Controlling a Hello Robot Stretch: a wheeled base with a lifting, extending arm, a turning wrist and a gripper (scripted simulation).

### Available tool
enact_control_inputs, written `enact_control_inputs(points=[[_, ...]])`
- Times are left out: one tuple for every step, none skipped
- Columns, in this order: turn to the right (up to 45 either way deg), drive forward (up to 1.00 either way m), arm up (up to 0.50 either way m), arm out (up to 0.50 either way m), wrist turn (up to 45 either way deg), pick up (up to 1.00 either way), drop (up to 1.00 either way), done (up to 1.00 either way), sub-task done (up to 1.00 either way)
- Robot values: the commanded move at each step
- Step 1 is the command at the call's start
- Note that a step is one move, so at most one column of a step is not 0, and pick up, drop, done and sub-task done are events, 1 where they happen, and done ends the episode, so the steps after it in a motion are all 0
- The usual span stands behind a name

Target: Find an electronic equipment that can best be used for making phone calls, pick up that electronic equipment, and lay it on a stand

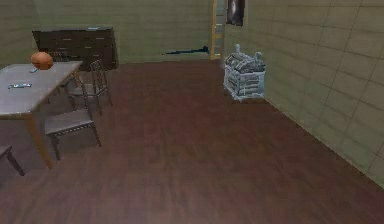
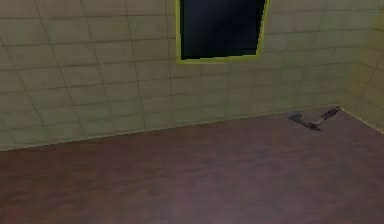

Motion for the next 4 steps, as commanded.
enact_control_inputs(points=[[0.0,1.0,0.0,0.0,0.0,0.0,0.0,0.0,0.0],[0.0,1.0,0.0,0.0,0.0,0.0,0.0,0.0,0.0],[0.0,1.0,0.0,0.0,0.0,0.0,0.0,0.0,0.0],[-3.0,0.0,0.0,0.0,0.0,0.0,0.0,0.0,0.0]])
